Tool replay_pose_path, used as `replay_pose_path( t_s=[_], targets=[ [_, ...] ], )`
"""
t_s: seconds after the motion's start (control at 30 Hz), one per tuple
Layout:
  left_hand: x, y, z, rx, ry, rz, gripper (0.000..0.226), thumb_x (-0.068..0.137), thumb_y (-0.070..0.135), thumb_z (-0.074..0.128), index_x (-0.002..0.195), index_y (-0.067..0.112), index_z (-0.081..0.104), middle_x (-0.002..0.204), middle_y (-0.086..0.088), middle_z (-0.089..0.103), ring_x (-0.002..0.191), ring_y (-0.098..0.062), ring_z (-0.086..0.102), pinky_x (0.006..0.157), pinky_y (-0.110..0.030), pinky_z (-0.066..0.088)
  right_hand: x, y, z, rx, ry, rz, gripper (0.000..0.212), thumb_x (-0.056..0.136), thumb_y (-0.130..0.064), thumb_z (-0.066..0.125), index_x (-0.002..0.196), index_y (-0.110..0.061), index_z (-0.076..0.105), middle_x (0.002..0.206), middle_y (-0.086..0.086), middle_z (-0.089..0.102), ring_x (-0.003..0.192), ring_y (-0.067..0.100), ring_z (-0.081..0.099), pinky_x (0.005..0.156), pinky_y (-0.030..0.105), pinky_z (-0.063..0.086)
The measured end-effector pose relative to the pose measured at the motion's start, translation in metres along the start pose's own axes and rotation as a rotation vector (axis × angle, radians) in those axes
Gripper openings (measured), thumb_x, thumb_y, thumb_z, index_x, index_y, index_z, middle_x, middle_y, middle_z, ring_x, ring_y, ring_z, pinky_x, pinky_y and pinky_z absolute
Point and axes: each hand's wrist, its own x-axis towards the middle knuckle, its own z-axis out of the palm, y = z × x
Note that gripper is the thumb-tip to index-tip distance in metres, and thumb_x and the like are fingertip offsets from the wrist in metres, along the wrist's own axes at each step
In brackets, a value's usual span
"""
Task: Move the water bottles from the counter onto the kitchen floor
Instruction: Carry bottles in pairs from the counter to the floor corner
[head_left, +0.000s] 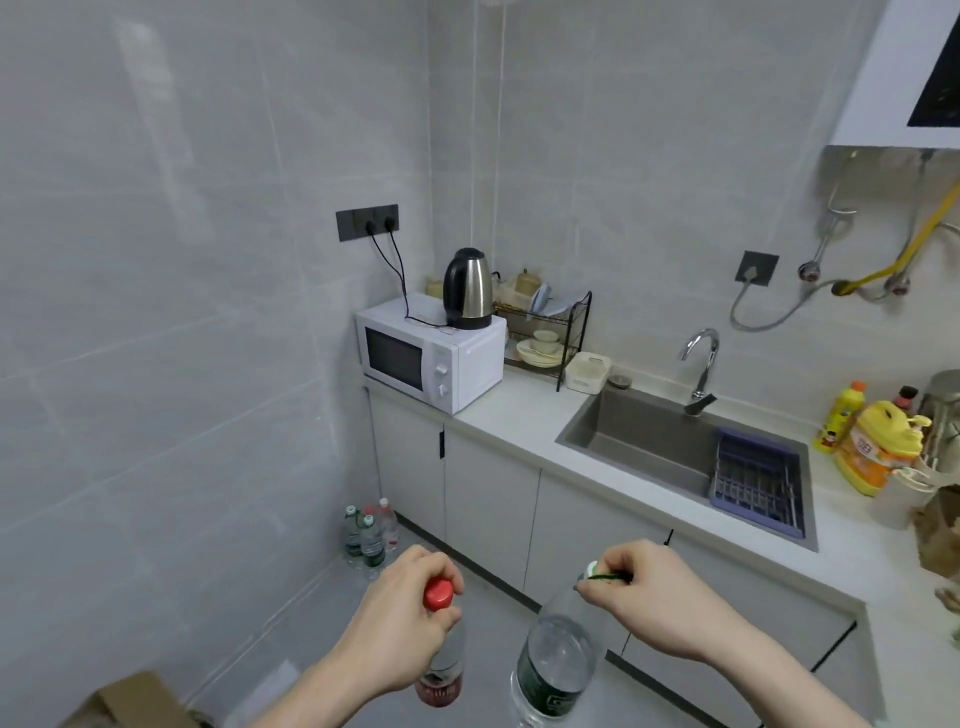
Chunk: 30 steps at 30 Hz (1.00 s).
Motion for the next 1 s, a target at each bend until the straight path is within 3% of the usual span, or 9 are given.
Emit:
replay_pose_path(
  t_s=[0.23, 0.37, 0.53, 0.8, 1.0],
  targets=[
    [0.072, -0.057, -0.014, -0.012, 0.042, -0.141, 0.023, 0.074, 0.025, 0.076, 0.085, 0.038, 0.061, 0.093, 0.016, 0.056, 0.073, -0.006, 0.057, 0.074, -0.024, 0.050, 0.112, -0.030, 0.020, -0.004, -0.139, -0.077, 0.040, 0.079, -0.042, 0.067, 0.056, -0.017, 0.045, 0.048, -0.010, 0.046, 0.049, 0.009, 0.036, 0.052, 0.022, 0.033],
    [0.120, -0.083, -0.017, 0.014, 0.092, -0.206, 0.021, 0.075, 0.023, 0.078, 0.083, 0.034, 0.062, 0.091, 0.016, 0.057, 0.078, -0.004, 0.056, 0.074, -0.020, 0.045, 0.178, -0.036, 0.030, -0.019, -0.217, -0.147, 0.041, 0.075, -0.042, 0.064, 0.057, -0.015, 0.039, 0.053, -0.004, 0.037, 0.054, 0.012, 0.027, 0.051, 0.026, 0.028],
    [0.171, -0.115, -0.025, 0.027, 0.153, -0.280, 0.022, 0.079, 0.021, 0.078, 0.083, 0.034, 0.060, 0.094, 0.016, 0.058, 0.089, -0.002, 0.056, 0.078, -0.020, 0.042, 0.255, -0.045, 0.047, -0.048, -0.336, -0.198, 0.045, 0.079, -0.035, 0.064, 0.046, -0.019, 0.038, 0.044, -0.006, 0.037, 0.048, 0.011, 0.028, 0.046, 0.022, 0.025],
    [0.231, -0.180, -0.047, -0.002, 0.175, -0.419, 0.023, 0.080, 0.014, 0.076, 0.084, 0.031, 0.061, 0.098, 0.011, 0.059, 0.093, -0.006, 0.057, 0.079, -0.020, 0.041, 0.358, -0.066, 0.092, -0.070, -0.435, -0.154, 0.035, 0.079, -0.035, 0.067, 0.059, -0.019, 0.044, 0.049, -0.010, 0.046, 0.050, 0.009, 0.038, 0.049, 0.020, 0.033],
    [0.271, -0.257, -0.068, 0.024, 0.119, -0.434, 0.026, 0.079, 0.015, 0.075, 0.081, 0.034, 0.058, 0.099, 0.010, 0.058, 0.094, -0.007, 0.055, 0.074, -0.008, 0.035, 0.435, -0.092, 0.142, -0.062, -0.473, -0.073, 0.031, 0.074, -0.041, 0.066, 0.062, -0.021, 0.046, 0.060, -0.008, 0.053, 0.055, 0.012, 0.049, 0.056, 0.026, 0.043]
  ],
)
